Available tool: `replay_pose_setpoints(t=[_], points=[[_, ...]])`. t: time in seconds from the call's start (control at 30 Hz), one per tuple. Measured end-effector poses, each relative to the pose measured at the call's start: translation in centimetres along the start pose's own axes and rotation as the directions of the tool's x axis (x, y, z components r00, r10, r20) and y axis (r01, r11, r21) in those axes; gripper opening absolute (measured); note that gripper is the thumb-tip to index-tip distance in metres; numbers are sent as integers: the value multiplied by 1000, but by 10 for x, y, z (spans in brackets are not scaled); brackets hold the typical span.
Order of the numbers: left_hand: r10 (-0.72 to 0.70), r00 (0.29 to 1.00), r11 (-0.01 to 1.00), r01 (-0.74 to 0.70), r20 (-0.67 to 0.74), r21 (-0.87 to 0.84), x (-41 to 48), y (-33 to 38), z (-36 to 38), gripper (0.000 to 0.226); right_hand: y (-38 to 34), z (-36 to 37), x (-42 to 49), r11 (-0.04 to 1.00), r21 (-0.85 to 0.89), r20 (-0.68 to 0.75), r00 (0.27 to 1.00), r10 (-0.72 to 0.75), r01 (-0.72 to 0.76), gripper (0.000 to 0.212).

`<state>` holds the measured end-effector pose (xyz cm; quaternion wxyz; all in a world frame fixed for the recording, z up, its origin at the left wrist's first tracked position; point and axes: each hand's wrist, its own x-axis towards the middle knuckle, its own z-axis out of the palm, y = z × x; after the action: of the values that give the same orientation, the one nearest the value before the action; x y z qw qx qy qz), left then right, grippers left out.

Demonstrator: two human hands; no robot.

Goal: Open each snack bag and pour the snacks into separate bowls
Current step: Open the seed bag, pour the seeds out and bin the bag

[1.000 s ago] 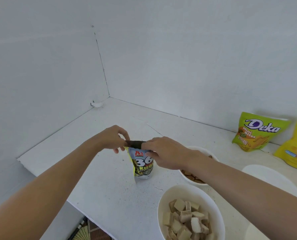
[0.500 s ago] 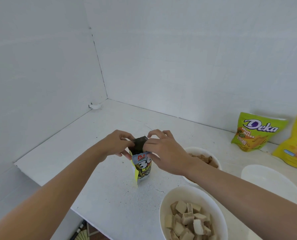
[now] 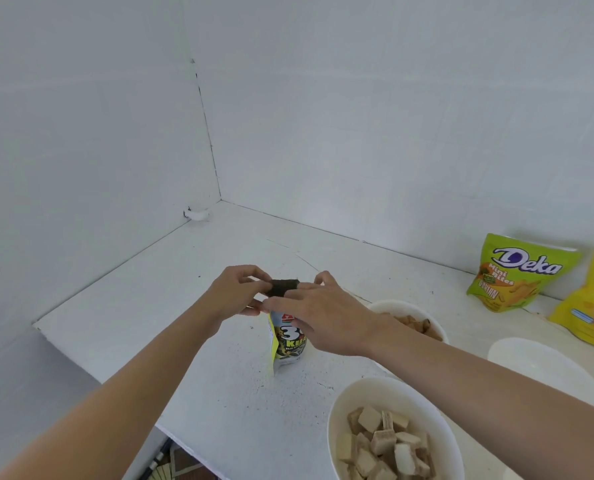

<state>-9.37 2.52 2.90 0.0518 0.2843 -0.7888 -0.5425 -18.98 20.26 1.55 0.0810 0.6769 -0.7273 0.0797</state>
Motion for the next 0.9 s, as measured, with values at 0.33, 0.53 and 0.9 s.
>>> replay_pose_setpoints(t=[0.33,0.53,0.9], points=[[1,966,956,75,259,-282,-25,-68,10,51,-6,4,9,995,97,-16,1000,-12,14,64],[99,942,955,0,321,-295,-37,-89,26,51,1,8,16,932,312,-169,954,247,-186,39],[425,904,842,-380,38,-384,-20,-63,28,47,6,-26,37,627,732,-394,585,708,-267,26]])
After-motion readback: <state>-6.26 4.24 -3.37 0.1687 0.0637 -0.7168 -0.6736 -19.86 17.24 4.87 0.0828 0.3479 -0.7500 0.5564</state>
